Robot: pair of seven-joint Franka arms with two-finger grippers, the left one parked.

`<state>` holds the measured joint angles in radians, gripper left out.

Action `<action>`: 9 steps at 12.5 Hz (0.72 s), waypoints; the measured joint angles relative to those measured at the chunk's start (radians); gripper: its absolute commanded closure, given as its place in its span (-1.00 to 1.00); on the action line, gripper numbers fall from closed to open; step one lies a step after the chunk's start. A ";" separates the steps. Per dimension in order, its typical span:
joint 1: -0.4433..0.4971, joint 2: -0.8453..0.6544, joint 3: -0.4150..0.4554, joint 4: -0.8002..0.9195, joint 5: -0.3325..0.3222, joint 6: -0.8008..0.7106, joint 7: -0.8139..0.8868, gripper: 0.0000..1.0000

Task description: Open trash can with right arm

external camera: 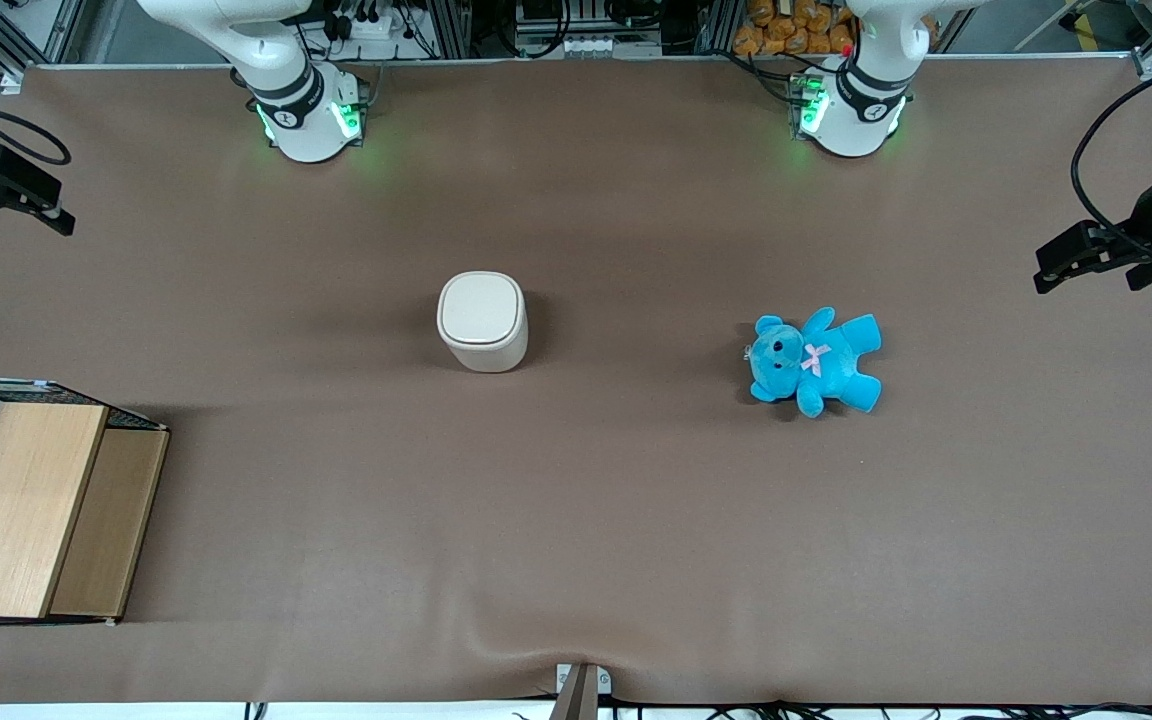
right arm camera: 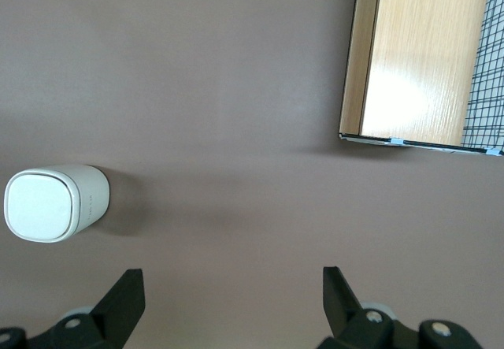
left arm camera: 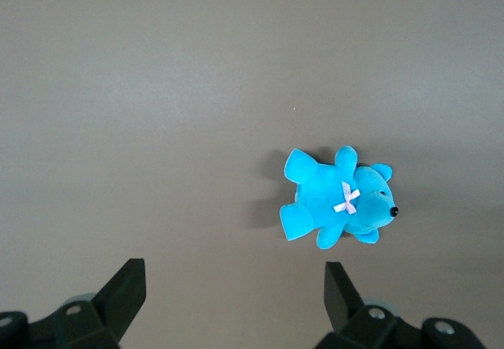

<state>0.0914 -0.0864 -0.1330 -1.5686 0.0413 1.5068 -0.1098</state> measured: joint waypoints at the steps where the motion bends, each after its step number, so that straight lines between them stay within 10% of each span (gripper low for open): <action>1: 0.001 0.000 0.000 0.000 0.000 0.000 0.000 -1.00; 9: 0.079 0.007 0.153 -0.098 0.001 0.129 0.156 -1.00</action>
<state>0.1709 -0.0793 0.0197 -1.6669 0.0427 1.6358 0.0457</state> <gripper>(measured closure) 0.000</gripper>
